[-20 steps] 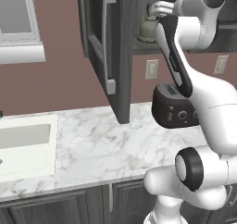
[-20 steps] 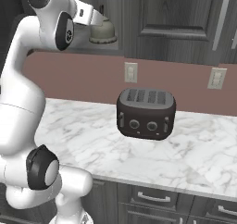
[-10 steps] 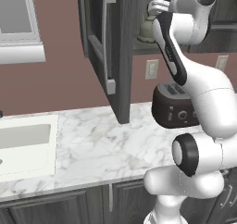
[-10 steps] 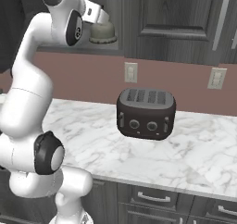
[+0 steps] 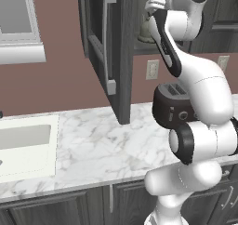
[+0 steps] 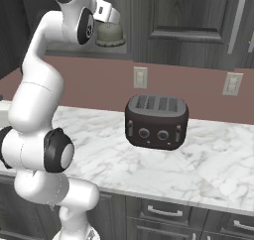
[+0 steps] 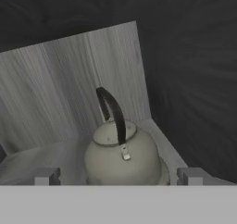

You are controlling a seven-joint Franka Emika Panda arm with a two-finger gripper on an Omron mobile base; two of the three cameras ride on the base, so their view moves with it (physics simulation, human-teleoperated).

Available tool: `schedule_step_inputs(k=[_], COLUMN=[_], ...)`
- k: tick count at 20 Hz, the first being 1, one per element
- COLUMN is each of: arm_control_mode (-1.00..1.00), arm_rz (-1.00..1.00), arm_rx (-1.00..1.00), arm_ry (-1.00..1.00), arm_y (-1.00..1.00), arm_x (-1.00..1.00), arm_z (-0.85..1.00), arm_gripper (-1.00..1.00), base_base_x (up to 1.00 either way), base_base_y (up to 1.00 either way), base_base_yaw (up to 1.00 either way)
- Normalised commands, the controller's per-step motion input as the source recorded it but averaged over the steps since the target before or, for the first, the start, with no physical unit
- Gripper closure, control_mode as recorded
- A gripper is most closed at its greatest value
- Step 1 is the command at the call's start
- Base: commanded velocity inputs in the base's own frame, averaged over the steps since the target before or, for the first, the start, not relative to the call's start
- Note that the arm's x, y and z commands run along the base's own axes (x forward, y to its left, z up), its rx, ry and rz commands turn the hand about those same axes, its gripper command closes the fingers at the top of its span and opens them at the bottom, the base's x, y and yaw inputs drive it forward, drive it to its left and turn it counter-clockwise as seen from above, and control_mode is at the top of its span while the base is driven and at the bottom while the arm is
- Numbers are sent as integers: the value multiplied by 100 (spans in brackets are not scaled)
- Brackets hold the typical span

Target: Open the cabinet, pick the kettle from the cabinet, and place it in the sink.

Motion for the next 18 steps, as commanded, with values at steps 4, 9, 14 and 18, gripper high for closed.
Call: schedule_step_inputs(k=[4,9,14,18], arm_control_mode=[-100,-100,-100,-100], arm_rz=[0,0,0,0], arm_rx=[0,0,0,0], arm_ry=[0,0,4,1], arm_y=[-1,0,-3,-4], arm_x=[31,30,36,30], arm_z=[-1,-2,-3,-2], arm_gripper=[-100,-100,-100,-100], base_base_x=[0,0,0,0], base_base_y=[0,0,0,0], base_base_yaw=[0,0,0,0])
